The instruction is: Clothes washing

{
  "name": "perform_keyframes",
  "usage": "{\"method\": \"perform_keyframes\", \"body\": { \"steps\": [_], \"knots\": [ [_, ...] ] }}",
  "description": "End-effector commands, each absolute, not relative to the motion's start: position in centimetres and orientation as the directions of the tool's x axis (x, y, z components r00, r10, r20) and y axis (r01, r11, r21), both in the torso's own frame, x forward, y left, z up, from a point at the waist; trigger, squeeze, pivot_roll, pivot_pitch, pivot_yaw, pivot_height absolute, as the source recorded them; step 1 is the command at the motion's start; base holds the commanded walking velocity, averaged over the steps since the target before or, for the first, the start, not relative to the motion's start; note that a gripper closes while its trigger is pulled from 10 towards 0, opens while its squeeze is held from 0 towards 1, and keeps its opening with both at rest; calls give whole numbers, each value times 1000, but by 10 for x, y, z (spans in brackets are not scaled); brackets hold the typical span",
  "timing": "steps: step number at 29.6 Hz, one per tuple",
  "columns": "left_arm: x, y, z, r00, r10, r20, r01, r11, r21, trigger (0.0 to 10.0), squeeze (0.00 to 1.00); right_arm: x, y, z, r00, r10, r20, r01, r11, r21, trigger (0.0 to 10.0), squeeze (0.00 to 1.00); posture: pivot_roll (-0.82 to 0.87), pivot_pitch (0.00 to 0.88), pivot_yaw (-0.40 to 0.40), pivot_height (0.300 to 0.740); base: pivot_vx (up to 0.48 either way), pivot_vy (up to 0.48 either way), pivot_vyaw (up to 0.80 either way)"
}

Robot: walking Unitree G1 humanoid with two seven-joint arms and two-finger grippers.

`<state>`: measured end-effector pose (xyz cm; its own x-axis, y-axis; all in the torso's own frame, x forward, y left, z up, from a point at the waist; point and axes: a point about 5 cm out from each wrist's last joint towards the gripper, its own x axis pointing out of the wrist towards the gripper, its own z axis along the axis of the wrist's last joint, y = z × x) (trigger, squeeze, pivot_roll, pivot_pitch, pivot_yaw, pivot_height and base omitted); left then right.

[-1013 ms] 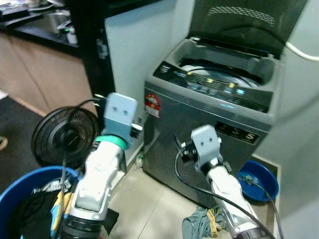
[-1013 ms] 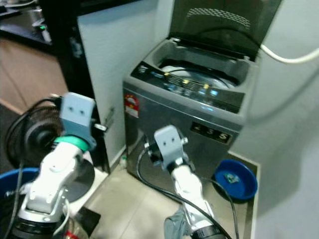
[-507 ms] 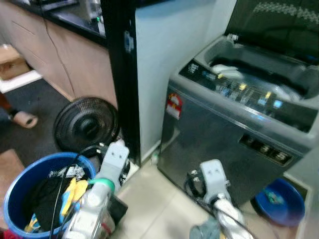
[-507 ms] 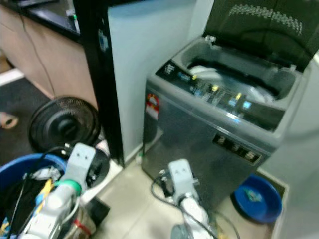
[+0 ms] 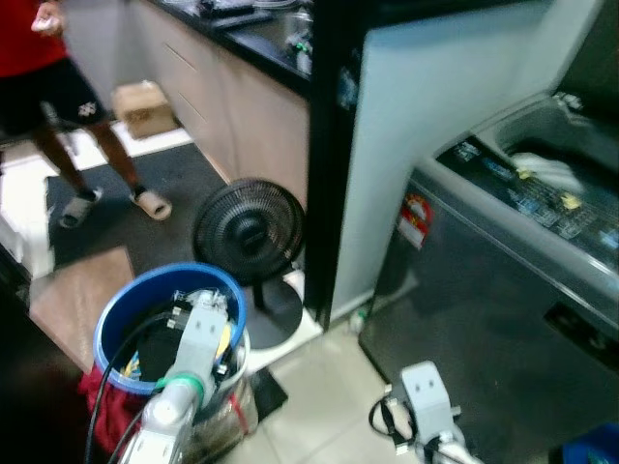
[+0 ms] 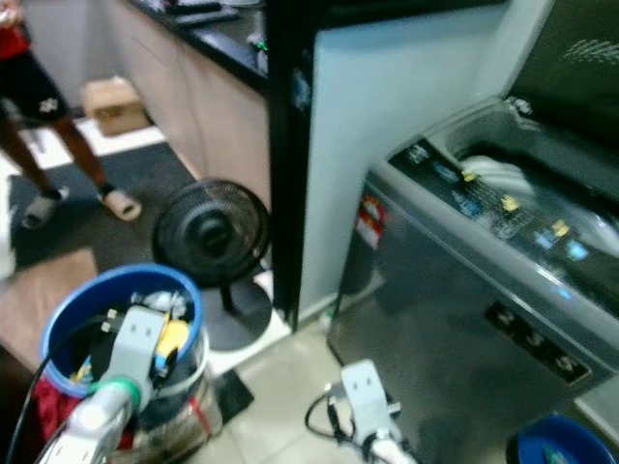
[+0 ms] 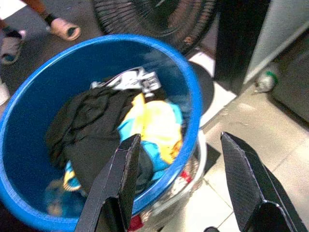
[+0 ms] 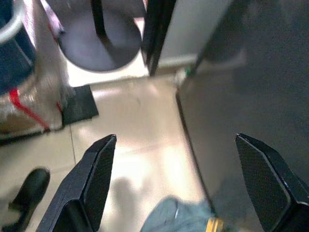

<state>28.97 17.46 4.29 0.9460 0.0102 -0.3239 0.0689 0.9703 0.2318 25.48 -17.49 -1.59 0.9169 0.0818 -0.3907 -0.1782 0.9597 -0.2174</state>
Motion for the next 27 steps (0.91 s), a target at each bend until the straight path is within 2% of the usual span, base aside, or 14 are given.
{"method": "perform_keyframes", "body": {
  "steps": [1, 7, 27],
  "knots": [
    [288, 174, 39, 943, 11, -333, 70, 971, 229, 10000, 0, 247, -175, -23, 904, 86, -419, -188, 960, -209, 10000, 0, 89, 0, 15, 740, 0, 0, 800],
    [293, 171, 45, 958, 6, -286, 66, 968, 241, 10000, 0, 251, -171, -22, 908, 109, -404, -208, 955, -211, 10000, 0, 94, 0, 13, 740, 0, 0, 800],
    [296, 171, 46, 964, 17, -264, 56, 962, 266, 10000, 0, 255, -167, -20, 912, 126, -389, -221, 953, -209, 10000, 0, 97, 0, 14, 740, 0, 0, 800]
  ]
}}
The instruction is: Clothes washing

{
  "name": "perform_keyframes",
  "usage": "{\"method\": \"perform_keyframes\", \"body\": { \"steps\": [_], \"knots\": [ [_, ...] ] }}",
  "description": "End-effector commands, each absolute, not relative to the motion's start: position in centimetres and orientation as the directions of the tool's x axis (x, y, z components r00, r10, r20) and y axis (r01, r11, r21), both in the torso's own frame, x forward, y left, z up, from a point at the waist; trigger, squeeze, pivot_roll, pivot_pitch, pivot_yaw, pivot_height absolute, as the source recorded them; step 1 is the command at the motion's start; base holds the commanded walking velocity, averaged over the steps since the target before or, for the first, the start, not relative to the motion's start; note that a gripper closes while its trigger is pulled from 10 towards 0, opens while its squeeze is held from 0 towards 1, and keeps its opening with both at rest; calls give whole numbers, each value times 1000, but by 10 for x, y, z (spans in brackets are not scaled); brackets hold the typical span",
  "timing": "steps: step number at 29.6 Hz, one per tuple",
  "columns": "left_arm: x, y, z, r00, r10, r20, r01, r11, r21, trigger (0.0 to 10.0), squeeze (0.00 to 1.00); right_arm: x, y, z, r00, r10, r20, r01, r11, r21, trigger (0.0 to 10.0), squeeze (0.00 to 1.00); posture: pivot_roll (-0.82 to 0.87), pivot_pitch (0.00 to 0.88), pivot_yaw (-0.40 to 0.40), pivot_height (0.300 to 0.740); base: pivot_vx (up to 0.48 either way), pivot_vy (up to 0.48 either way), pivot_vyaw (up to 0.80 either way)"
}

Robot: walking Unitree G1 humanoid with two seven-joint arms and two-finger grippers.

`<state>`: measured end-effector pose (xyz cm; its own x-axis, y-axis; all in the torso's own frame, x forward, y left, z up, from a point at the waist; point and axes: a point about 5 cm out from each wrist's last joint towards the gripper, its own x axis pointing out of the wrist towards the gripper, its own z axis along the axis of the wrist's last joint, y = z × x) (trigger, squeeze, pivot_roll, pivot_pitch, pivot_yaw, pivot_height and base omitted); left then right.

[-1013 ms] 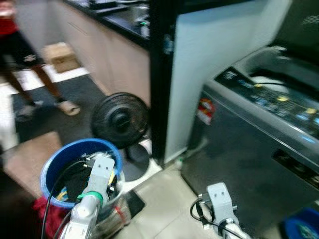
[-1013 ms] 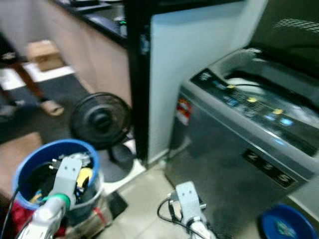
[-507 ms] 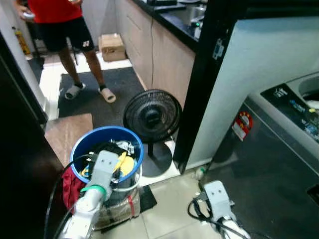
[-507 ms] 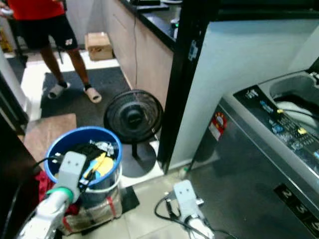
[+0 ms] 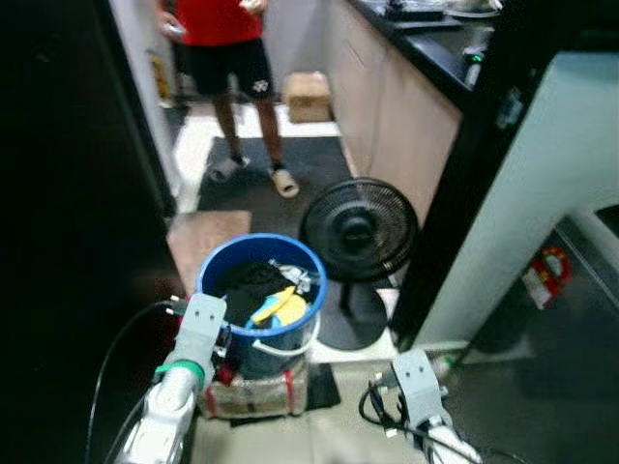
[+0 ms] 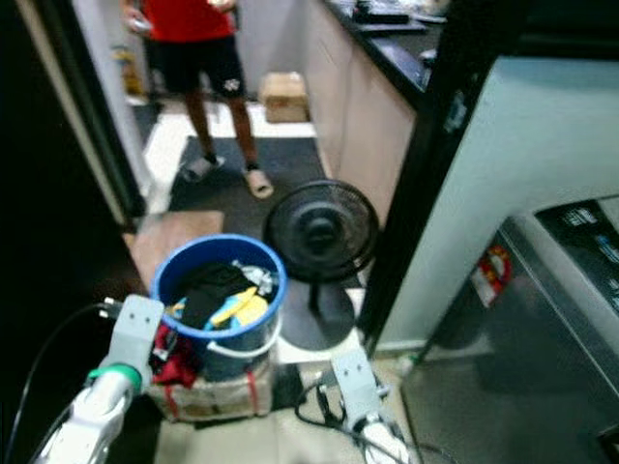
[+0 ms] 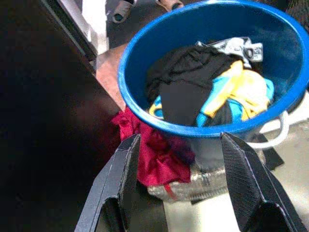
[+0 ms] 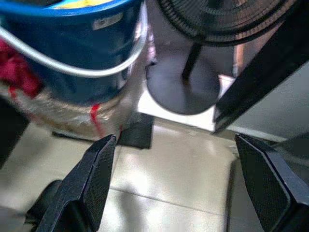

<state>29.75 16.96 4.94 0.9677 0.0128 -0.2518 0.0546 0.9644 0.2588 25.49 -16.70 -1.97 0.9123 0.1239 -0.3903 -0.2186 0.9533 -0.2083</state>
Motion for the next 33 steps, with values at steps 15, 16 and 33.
{"method": "perform_keyframes", "body": {
  "steps": [15, 16, 33],
  "knots": [
    [300, 171, 48, 972, 29, -235, 39, 959, 279, 10000, 0, 267, -155, -8, 935, 152, -321, -220, 957, -188, 10000, 0, 98, 0, 18, 740, 370, 0, 159],
    [300, 171, 48, 972, 29, -235, 39, 959, 279, 10000, 0, 267, -155, -8, 935, 152, -321, -220, 957, -188, 10000, 0, 98, 0, 18, 740, 472, 0, 0],
    [299, 171, 46, 970, 39, -239, 31, 958, 284, 10000, 0, 267, -159, -10, 935, 116, -336, -201, 952, -231, 10000, 0, 96, 0, 20, 740, 442, 0, 235]
  ]
}}
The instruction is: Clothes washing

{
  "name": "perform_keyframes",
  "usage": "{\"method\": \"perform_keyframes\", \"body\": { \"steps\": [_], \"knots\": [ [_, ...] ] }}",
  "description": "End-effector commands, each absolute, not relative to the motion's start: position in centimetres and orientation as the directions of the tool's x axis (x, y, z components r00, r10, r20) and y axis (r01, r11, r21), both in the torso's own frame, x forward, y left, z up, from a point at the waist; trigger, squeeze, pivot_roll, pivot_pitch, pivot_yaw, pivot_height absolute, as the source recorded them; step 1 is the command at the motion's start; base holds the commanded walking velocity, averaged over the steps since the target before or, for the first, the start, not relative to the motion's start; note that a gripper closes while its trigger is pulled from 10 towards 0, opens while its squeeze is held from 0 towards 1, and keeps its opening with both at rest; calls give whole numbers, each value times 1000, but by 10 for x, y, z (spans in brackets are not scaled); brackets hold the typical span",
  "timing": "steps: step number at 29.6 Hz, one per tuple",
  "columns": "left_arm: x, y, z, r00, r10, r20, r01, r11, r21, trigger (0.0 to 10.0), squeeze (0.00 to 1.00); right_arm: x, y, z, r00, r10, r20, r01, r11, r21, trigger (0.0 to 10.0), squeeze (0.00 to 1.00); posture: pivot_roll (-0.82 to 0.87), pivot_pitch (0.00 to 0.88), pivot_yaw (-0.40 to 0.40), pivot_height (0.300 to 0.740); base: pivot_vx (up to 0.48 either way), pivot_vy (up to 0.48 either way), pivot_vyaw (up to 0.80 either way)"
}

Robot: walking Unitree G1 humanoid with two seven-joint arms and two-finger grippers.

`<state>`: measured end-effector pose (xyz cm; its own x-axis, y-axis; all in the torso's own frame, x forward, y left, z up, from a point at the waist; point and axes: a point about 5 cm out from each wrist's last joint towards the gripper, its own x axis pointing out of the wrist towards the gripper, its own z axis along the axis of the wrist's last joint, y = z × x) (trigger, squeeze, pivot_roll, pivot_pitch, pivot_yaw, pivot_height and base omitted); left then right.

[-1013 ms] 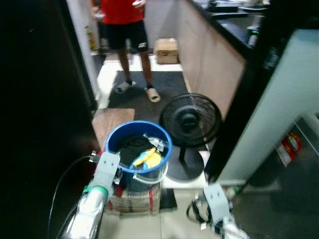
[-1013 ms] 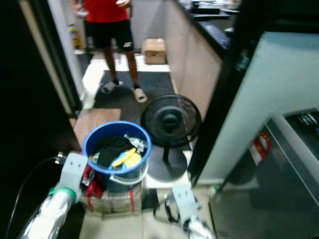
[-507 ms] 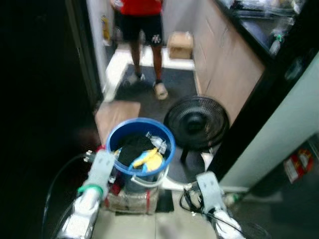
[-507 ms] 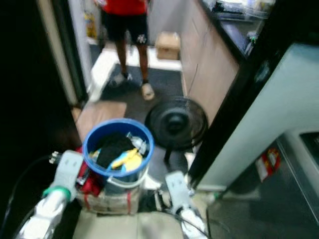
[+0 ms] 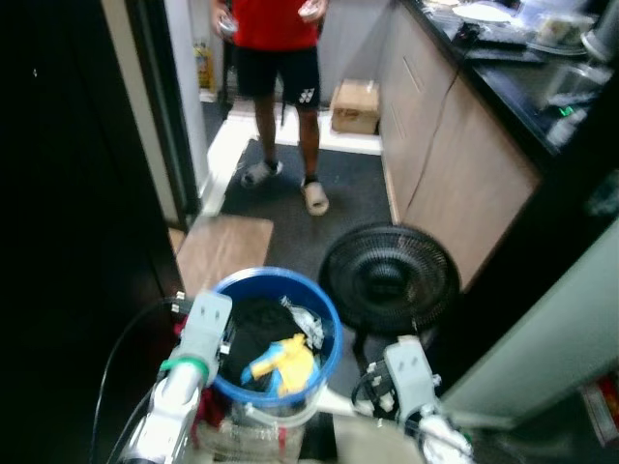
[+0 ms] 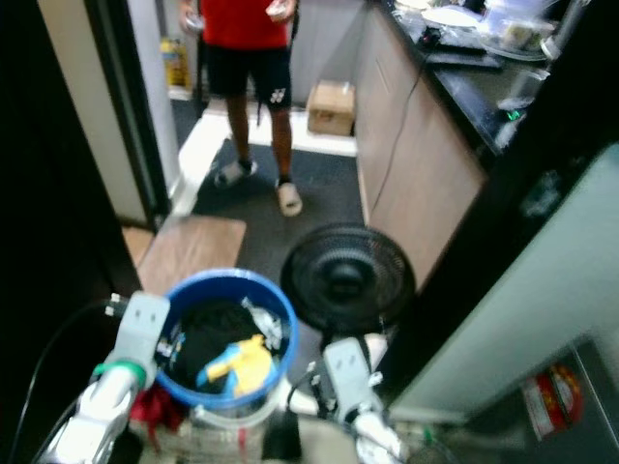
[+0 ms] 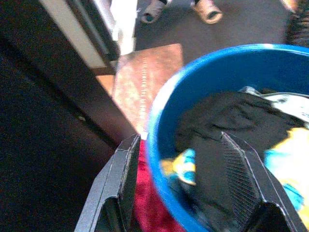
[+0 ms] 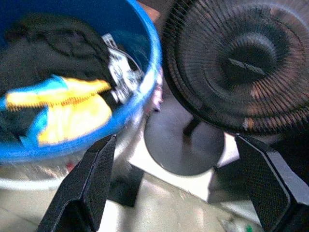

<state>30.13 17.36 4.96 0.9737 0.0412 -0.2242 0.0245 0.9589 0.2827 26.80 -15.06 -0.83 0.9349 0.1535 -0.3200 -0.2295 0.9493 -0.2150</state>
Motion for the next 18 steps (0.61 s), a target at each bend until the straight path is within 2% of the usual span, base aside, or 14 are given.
{"method": "perform_keyframes", "body": {
  "steps": [1, 18],
  "knots": [
    [299, 171, 46, 970, 39, -239, 31, 958, 284, 10000, 0, 267, -159, -10, 935, 116, -336, -201, 952, -231, 10000, 0, 96, 0, 20, 740, 270, 0, 794],
    [299, 168, 44, 970, 34, -241, 35, 960, 278, 10000, 0, 268, -157, -8, 940, 126, -316, -196, 960, -200, 10000, 0, 92, 0, 20, 740, 0, 0, 0]
  ]
}}
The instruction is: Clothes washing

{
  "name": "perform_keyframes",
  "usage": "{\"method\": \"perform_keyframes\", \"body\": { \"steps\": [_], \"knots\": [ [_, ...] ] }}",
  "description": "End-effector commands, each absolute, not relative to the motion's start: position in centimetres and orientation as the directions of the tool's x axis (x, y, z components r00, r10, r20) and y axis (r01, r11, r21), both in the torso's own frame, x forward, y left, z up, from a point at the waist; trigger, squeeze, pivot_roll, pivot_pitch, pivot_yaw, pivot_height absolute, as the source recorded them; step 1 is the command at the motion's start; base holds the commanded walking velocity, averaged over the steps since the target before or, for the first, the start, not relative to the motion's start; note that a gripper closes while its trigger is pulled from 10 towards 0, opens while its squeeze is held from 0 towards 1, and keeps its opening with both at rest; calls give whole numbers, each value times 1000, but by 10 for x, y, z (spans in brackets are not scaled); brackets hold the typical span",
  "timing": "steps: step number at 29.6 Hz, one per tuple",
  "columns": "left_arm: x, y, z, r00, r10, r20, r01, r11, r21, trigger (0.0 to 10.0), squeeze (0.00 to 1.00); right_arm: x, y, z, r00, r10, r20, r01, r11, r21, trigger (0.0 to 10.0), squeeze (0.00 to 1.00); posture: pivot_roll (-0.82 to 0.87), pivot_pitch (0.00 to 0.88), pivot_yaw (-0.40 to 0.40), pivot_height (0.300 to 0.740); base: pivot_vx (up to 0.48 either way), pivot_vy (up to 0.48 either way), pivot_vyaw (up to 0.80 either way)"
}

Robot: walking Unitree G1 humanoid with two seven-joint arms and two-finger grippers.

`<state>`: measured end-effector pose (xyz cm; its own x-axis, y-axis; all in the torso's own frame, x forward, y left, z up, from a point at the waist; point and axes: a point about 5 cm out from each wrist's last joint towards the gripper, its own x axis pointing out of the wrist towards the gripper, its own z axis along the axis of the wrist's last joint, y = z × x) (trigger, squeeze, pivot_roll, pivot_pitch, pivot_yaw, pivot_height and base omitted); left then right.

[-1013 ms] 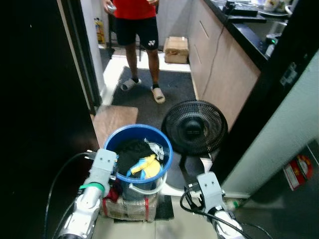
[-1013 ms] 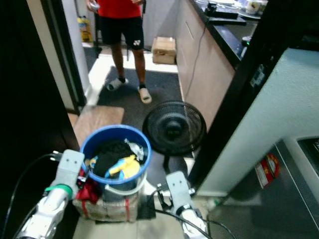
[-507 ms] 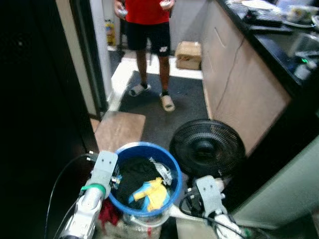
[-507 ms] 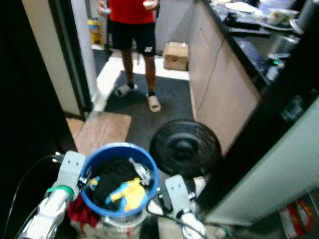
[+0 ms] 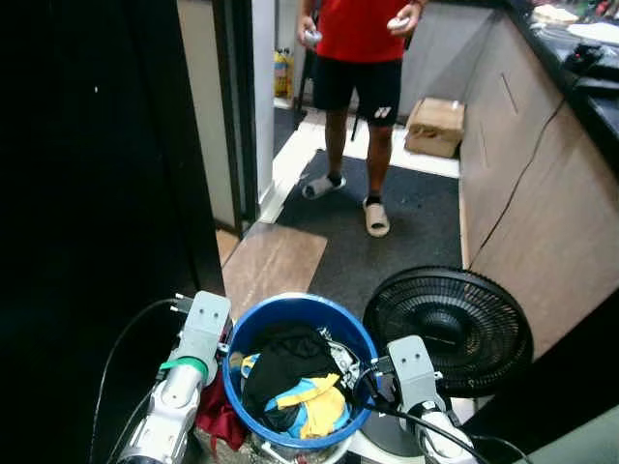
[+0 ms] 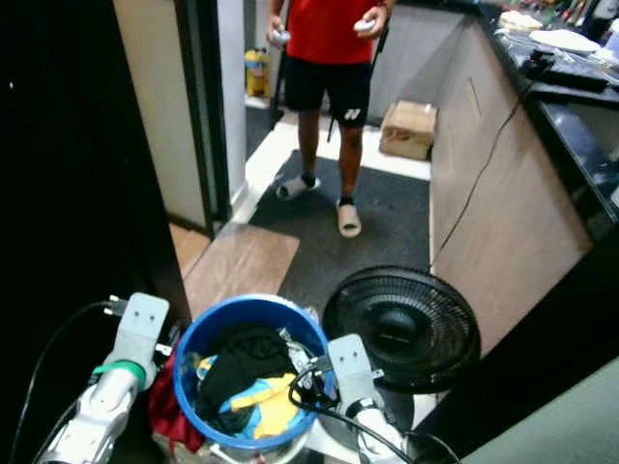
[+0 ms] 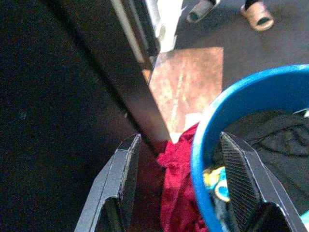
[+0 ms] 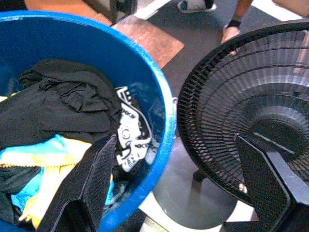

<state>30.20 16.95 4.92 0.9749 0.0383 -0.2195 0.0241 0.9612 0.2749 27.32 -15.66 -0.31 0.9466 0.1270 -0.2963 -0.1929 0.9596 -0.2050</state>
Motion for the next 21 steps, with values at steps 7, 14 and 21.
{"method": "perform_keyframes", "body": {
  "steps": [7, 14, 21],
  "knots": [
    [299, 168, 44, 970, 29, -240, 40, 960, 276, 10000, 0, 268, -157, -8, 940, 129, -316, -199, 959, -200, 10000, 0, 92, 0, 20, 740, 0, 0, 0],
    [299, 167, 43, 970, 22, -243, 47, 960, 277, 10000, 0, 268, -156, -8, 940, 135, -312, -203, 959, -199, 10000, 0, 92, 0, 21, 740, 0, 0, 0],
    [302, 160, 44, 967, 19, -254, 46, 968, 248, 10000, 0, 275, -148, 3, 957, 156, -246, -207, 958, -199, 10000, 0, 94, 0, 23, 740, 0, 0, 0]
  ]
}}
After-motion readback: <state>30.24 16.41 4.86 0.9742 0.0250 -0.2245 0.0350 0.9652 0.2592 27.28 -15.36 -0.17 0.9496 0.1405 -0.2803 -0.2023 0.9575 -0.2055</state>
